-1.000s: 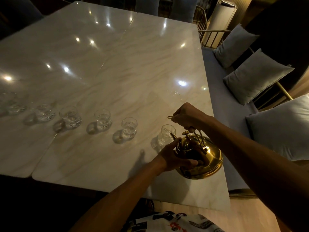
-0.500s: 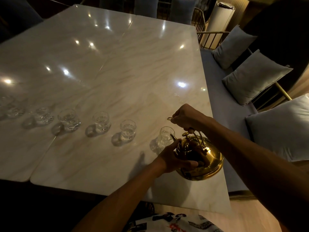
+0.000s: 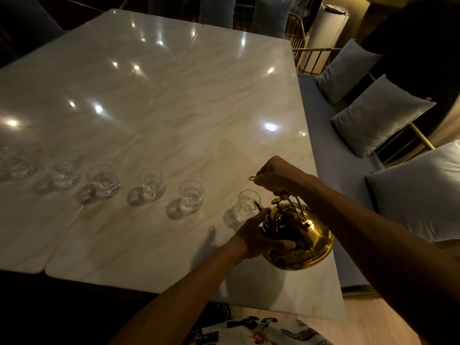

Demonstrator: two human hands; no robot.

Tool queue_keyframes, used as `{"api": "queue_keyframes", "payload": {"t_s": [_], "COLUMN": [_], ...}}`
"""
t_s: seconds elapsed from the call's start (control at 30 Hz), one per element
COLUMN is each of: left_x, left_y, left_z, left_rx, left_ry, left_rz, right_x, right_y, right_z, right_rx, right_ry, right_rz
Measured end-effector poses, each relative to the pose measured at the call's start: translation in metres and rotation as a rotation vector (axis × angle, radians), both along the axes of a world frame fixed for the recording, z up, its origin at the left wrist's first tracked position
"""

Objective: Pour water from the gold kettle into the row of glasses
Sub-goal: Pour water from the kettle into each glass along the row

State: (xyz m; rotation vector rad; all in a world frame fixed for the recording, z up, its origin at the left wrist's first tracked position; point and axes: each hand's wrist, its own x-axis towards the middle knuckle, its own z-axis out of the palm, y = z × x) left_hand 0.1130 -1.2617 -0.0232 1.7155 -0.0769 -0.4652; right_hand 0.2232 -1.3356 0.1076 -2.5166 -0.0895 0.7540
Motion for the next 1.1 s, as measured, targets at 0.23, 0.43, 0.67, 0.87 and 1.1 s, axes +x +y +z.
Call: {"api": "queue_keyframes", "payload": {"t_s": [0.23,0.43,0.67,0.87,1.1], "left_x": [0.001,0.003,0.002,0.001,-0.003], "left_y": [0.000,0.000,0.000,-0.001,-0.001], "left_z": [0.000,0.000,0.003,0.003,0.011], "left_rx": [-0.012,-0.010,-0.012,-0.007,0.001], "left_ry": [0.008,0.002,-0.029,-0.009,-0.006], "left_rz": [-0.003,-0.027,-0.008,-0.025,-0.033], "right_x": [0.000,0.000,-0.002,-0.005,-0.007], "right_y": [0.001,0.001,0.001,0.000,-0.004], "right_z": [0.001,0.002,0.004,0.007,0.005], "right_rx": [-0.004,-0.008,0.000,-0.016,-0.017], "right_ry": [0.000,0.001,-0.003,-0.010,-0.031], "right_rz": [-0.005,-0.006,-0.001,-0.001,0.001]}}
